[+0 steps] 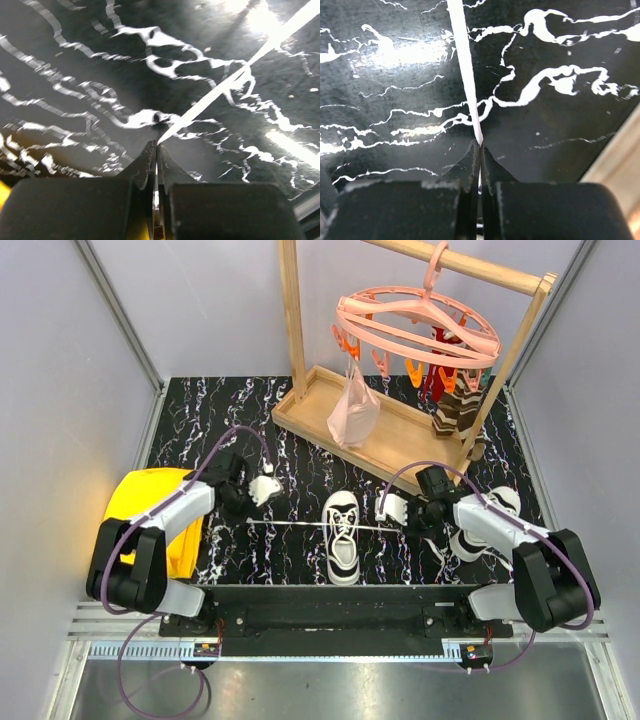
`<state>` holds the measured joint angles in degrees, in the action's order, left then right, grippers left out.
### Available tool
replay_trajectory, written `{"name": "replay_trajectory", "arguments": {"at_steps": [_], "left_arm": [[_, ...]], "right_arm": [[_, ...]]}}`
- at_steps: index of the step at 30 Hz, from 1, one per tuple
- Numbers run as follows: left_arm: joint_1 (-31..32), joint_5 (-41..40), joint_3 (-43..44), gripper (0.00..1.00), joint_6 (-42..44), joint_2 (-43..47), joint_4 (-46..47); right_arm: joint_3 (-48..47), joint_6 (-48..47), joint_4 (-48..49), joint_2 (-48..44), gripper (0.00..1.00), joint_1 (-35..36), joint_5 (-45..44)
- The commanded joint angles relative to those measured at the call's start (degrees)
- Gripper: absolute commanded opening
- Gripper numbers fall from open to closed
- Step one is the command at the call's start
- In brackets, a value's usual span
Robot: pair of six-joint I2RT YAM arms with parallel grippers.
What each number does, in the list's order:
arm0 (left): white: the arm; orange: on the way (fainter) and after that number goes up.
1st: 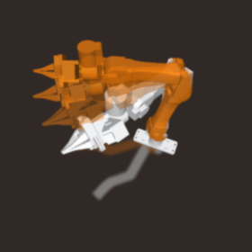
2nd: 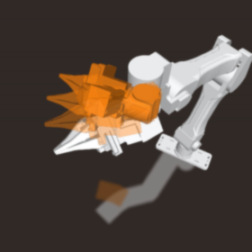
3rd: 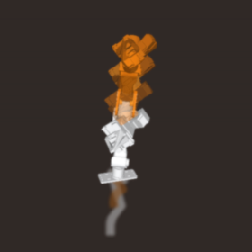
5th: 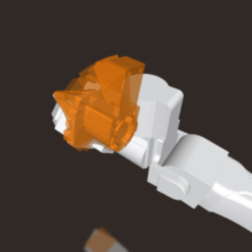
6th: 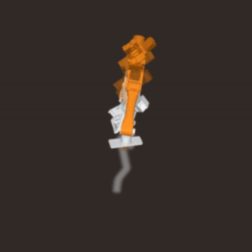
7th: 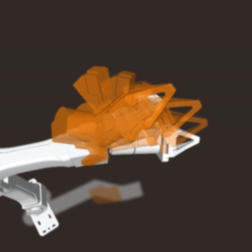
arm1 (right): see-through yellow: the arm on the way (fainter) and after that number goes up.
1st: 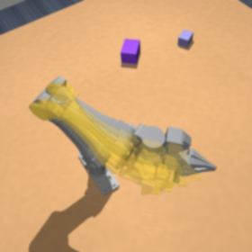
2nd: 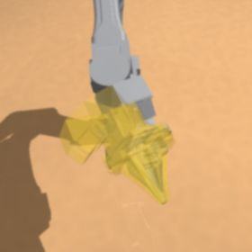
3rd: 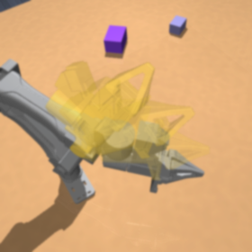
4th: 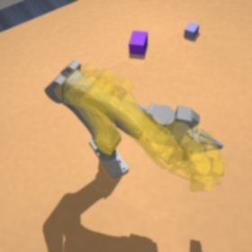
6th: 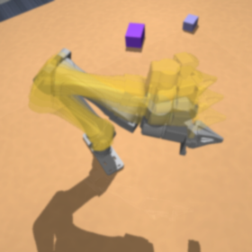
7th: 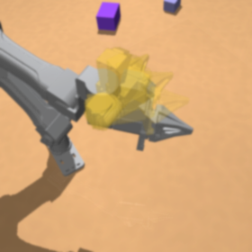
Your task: Tie the shoes
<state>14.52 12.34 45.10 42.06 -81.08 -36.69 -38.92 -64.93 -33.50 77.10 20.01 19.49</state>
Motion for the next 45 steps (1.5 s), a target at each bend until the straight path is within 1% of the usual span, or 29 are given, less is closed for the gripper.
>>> {"name": "replay_trajectory", "arguments": {"at_steps": [1, 5, 8, 10, 13, 16, 17, 20, 21, 22, 24, 25, 26, 27, 28, 29, 30, 31, 32, 33, 34, 35, 36, 37, 38, 39, 40, 43, 45], "left_arm": [[-3.4, -1.6, 0.9, 0.00, 2.8, 5.7, -1.1], [-3.8, 0.0, 1.9, 0.00, 2.8, 10.2, -3.6], [-4.0, -0.1, 2.0, 0.00, 2.8, 10.6, -4.1], [-3.6, 1.4, 2.1, 0.00, 2.6, 10.2, -4.2], [-1.9, 1.9, 2.4, 0.00, 1.4, 7.7, -3.7], [3.4, 0.3, 1.9, 0.00, -0.1, 4.2, -1.7], [4.3, 0.0, 1.8, 0.00, -1.2, 3.0, -0.9], [6.5, -1.2, 2.3, 0.00, -2.6, -1.9, 0.7], [6.7, -1.4, 2.4, 0.00, -2.9, -2.9, 1.5], [7.0, -1.5, 2.5, 0.00, -3.5, -4.9, 2.1], [7.4, -1.5, 3.3, 0.00, -4.3, -6.5, 2.8], [7.6, -1.4, 3.8, 0.01, -4.7, -7.4, 2.8], [7.8, -1.3, 4.5, 0.04, -5.0, -7.7, 2.8], [7.8, -1.1, 4.9, 0.14, -5.1, -7.7, 2.8], [7.8, -0.6, 5.6, 0.18, -5.5, -7.0, 2.8], [7.7, 0.0, 5.9, 0.21, -5.4, -6.4, 2.1], [7.8, 1.0, 6.2, 0.31, -5.3, -5.5, 1.4], [7.8, 1.2, 6.8, 0.35, -5.7, -2.7, 1.1], [7.8, 1.5, 7.3, 0.41, -5.9, -1.2, 0.1], [7.5, 3.4, 7.7, 0.51, -6.1, 0.8, -0.7], [7.4, 3.8, 8.9, 0.56, -6.9, 2.5, -1.4], [7.4, 4.0, 9.4, 0.60, -7.7, 6.3, -2.1], [7.2, 5.1, 10.0, 0.65, -8.5, 8.3, -2.5], [7.1, 5.5, 11.2, 0.86, -9.6, 10.0, -2.8], [7.1, 5.9, 11.7, 0.94, -10.0, 14.1, -3.0], [7.1, 6.5, 12.1, 0.99, -10.8, 15.8, -3.0], [7.0, 7.1, 13.1, 0.99, -11.6, 17.5, -2.9], [7.1, 10.9, 14.4, 0.99, -14.6, 22.2, -2.1], [7.2, 12.5, 13.4, 0.99, -18.7, 24.2, 0.2]], "right_arm": [[-1.9, -1.3, -4.1, -5.0, 0.00, -0.9, -0.9], [-2.2, -1.0, -8.2, -9.0, 0.00, -0.9, 0.3], [-1.3, -2.0, -8.9, -11.4, 0.00, -1.0, 0.0], [-0.6, -2.0, -8.3, -11.1, 0.00, -1.0, 1.2], [-1.8, -0.2, -5.4, -7.6, 0.00, -0.9, 3.8], [-4.2, 2.1, -2.7, -1.8, 0.00, -0.9, 4.5], [-4.7, 2.3, -2.0, 1.0, 0.00, -0.9, 4.6], [-6.4, 1.7, -1.2, 5.2, 0.00, -0.9, 5.0], [-6.7, 1.6, -1.0, 5.9, 0.04, -0.9, 5.0], [-7.0, 1.6, -0.9, 6.4, 0.11, -0.8, 5.3], [-7.2, 1.4, -0.7, 7.4, 0.20, -0.9, 6.0], [-7.2, 1.4, -0.8, 7.4, 0.30, -0.9, 6.4], [-7.2, 1.3, -0.9, 7.1, 0.35, -0.8, 6.9], [-7.6, 1.5, -0.9, 6.9, 0.42, -0.8, 7.1], [-7.8, 2.3, -0.9, 6.4, 0.49, -0.8, 7.2], [-8.3, 3.0, -1.0, 5.3, 0.60, -0.8, 7.4], [-9.4, 3.7, -1.3, 4.5, 0.63, -0.7, 7.5], [-10.0, 5.4, -2.1, 2.6, 0.67, -0.8, 7.5], [-10.7, 6.6, -2.4, 1.4, 0.75, -0.8, 7.6], [-12.1, 7.8, -2.8, 0.0, 0.80, -0.8, 7.8], [-12.8, 10.8, -3.2, -3.2, 0.86, -0.8, 8.0], [-13.4, 12.5, -3.1, -4.9, 0.93, -0.8, 8.2], [-14.5, 14.1, -3.1, -6.6, 0.95, -0.8, 8.5], [-15.1, 17.8, -3.1, -9.8, 0.96, -0.8, 8.6], [-16.4, 19.6, -3.1, -11.3, 0.98, -0.8, 8.7], [-17.0, 21.5, -3.1, -12.7, 1.00, -0.8, 8.8], [-17.6, 25.3, -3.0, -15.3, 1.00, -0.8, 8.9], [-18.7, 31.9, -2.1, -19.3, 1.00, -0.8, 10.9], [-18.6, 34.2, -0.8, -20.5, 1.00, -0.8, 12.2]]}}
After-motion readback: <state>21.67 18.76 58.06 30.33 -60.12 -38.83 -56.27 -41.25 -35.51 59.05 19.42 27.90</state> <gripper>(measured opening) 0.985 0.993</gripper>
